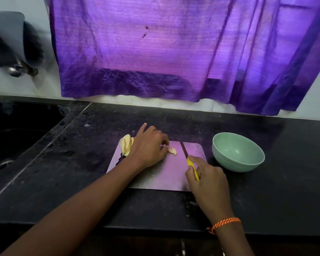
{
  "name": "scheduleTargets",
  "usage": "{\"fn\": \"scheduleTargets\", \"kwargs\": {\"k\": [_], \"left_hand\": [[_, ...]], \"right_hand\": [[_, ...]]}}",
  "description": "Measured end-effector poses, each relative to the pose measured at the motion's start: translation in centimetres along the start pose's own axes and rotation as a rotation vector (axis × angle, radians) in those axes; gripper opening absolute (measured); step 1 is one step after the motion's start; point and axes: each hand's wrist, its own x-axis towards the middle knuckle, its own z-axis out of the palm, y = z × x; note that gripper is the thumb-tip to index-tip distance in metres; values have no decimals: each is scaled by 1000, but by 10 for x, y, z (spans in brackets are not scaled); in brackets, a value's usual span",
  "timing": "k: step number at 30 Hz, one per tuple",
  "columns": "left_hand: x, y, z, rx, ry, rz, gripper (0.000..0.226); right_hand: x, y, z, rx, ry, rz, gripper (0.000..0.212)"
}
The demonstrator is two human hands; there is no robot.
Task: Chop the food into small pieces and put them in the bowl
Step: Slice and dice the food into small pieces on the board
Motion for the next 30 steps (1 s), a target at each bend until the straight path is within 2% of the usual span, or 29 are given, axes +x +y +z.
{"fn": "scheduleTargets", "kwargs": {"k": [9,15,18,24,30], "left_hand": [[1,0,3,-23,-11,68,14],[3,-3,6,-81,-46,130,27],[4,-3,8,-50,-69,183,24],[15,3,8,38,-75,106,31],[28,11,4,115,-72,-1,28]], "right_hand": [[17,3,17,-24,14,41,40],[18,3,22,-19,-15,41,41],[19,1,22,-52,-35,43,36],[24,-1,19,-103,-57,60,31],[26,-6,20,-154,-99,46,28]]}}
